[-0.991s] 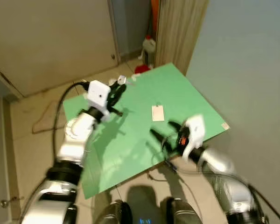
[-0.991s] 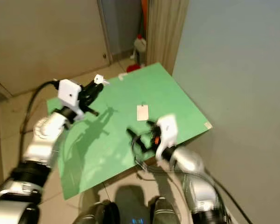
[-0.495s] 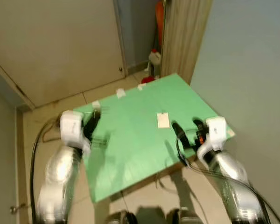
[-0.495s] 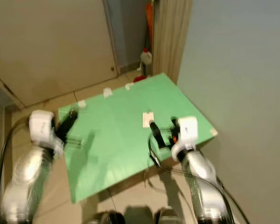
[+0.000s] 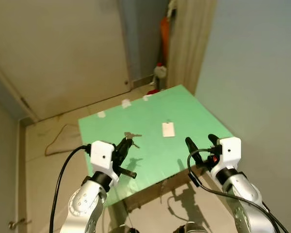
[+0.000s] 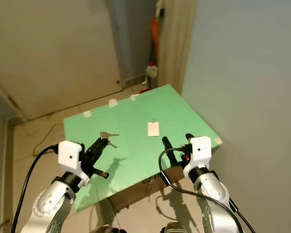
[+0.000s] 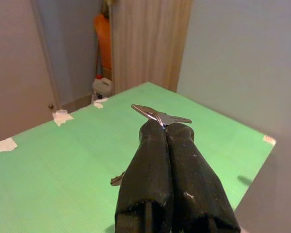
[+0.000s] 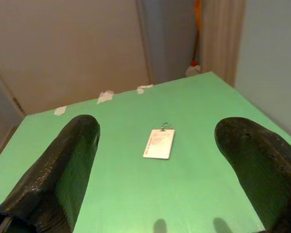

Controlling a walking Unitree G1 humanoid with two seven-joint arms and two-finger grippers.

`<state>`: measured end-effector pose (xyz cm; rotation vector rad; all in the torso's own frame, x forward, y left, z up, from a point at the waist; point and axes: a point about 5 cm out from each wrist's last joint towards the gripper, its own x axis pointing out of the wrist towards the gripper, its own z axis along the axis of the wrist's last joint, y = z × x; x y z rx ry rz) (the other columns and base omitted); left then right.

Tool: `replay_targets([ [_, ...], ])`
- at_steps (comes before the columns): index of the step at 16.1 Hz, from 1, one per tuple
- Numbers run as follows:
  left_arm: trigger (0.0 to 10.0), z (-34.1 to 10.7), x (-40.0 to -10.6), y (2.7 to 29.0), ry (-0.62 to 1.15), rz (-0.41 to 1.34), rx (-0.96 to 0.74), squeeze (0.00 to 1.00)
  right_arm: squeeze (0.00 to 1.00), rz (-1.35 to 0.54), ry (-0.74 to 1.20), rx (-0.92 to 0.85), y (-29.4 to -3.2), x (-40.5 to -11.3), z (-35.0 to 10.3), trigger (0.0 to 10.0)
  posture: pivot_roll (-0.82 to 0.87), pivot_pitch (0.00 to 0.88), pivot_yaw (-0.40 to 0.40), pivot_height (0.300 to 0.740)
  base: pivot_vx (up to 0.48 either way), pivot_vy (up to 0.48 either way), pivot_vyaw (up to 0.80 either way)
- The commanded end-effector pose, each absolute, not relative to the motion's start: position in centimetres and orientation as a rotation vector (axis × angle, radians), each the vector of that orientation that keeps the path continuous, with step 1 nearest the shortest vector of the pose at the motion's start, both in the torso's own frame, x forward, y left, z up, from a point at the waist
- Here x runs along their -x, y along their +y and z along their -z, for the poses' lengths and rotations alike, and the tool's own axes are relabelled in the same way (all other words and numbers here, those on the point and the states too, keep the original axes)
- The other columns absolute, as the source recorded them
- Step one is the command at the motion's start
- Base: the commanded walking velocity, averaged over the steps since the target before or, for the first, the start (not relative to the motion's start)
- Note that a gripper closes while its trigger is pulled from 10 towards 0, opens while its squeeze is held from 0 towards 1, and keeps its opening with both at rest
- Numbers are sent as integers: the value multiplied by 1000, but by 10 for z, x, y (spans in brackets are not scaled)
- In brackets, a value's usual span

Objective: Hang keys on a hook

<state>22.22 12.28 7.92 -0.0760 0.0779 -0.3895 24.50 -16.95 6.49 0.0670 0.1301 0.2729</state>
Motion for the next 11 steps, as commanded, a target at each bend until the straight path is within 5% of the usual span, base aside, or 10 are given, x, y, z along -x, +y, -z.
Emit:
replay_targets([
  [1, 0, -75, -228, 129, 84, 363, 54, 0, 0, -272, 113, -63, -170, -252, -67, 10000, -206, 0, 109, 740, 0, 0, 0],
  [11, 0, -74, -238, 122, 81, 428, 112, 0, 0, -296, 125, -109, -157, -258, -57, 10000, -199, 0, 116, 740, 0, 0, 0],
])
